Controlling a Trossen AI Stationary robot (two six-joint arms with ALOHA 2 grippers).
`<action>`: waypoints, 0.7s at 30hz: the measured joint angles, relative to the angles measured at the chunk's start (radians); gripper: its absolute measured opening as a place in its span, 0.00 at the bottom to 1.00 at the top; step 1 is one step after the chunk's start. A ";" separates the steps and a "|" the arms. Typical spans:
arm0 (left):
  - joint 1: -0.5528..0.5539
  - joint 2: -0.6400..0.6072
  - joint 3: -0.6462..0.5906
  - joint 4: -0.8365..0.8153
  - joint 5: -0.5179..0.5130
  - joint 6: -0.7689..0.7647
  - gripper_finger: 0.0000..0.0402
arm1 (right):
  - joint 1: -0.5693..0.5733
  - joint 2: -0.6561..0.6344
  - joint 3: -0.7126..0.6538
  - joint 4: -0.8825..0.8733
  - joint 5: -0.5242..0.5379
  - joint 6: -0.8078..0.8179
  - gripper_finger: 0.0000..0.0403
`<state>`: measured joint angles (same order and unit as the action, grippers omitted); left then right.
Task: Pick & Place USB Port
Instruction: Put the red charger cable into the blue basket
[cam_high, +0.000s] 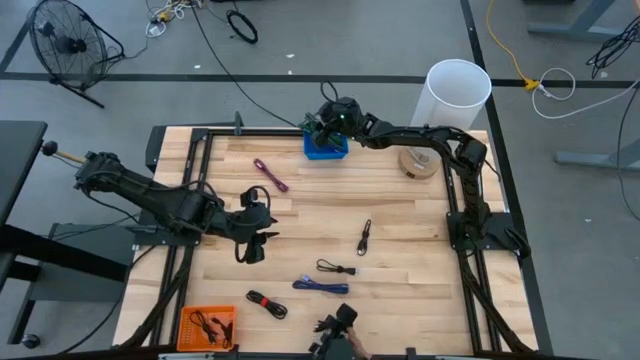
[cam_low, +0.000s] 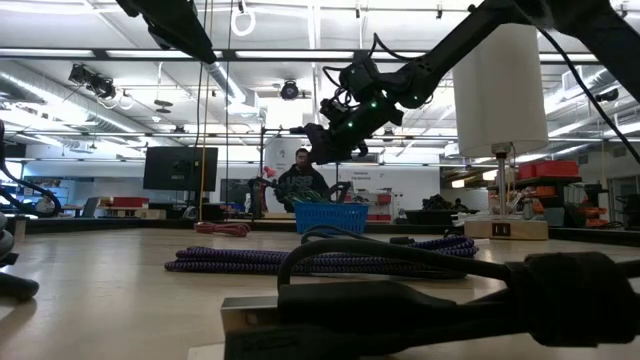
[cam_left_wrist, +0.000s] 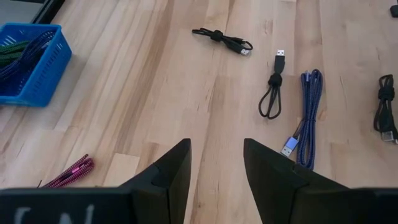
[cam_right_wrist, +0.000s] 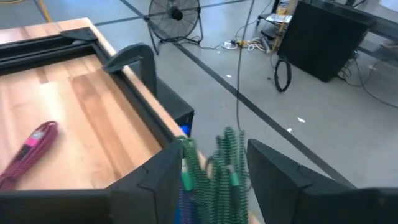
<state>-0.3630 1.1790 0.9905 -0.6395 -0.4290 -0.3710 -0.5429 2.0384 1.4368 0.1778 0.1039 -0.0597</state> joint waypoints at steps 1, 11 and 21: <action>0.000 0.000 0.000 0.000 -0.004 0.000 0.38 | 0.005 0.000 0.000 0.000 -0.011 0.000 0.45; 0.000 0.000 0.000 -0.064 -0.065 0.016 0.38 | 0.083 0.000 0.000 -0.031 -0.197 0.056 0.45; 0.095 0.000 0.000 -0.158 -0.180 0.017 0.38 | 0.212 -0.001 0.000 -0.119 -0.254 0.018 0.45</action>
<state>-0.2677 1.1786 0.9901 -0.7974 -0.6090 -0.3539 -0.3308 2.0373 1.4368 0.0586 -0.1505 -0.0419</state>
